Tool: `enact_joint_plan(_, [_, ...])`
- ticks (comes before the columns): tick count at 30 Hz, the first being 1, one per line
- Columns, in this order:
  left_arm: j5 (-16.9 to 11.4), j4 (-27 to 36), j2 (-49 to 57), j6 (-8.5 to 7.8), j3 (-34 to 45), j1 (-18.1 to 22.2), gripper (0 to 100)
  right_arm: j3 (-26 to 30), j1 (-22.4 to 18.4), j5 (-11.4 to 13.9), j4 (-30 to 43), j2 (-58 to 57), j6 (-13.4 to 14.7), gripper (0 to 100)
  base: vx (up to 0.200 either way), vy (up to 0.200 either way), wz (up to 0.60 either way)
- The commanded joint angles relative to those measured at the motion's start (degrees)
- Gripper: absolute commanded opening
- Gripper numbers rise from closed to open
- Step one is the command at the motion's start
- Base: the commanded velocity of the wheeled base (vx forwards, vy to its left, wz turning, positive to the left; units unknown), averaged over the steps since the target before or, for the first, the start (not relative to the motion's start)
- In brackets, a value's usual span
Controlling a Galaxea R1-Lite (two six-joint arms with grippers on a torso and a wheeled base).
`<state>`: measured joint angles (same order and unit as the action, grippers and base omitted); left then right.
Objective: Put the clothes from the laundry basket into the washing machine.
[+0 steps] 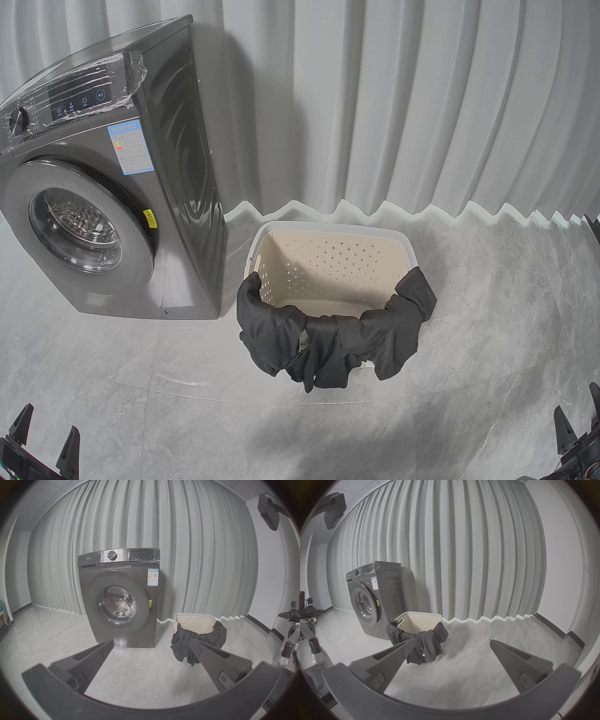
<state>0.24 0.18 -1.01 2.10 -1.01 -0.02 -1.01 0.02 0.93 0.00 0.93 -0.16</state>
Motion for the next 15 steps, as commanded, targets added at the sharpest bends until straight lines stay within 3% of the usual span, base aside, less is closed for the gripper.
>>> enact_joint_plan(1, [0.02, -0.01, 1.01, 0.01, 0.92, -0.06, 100, 1.01, 0.06, 0.04, 0.0, -0.93, -0.02, 100, 0.0, 0.2, 0.0])
enact_joint_plan(15, [0.02, -0.01, 1.01, 0.01, 0.92, 0.02, 100, 1.01, 0.06, 0.04, 0.0, -0.93, -0.02, 100, 0.0, 0.2, 0.0])
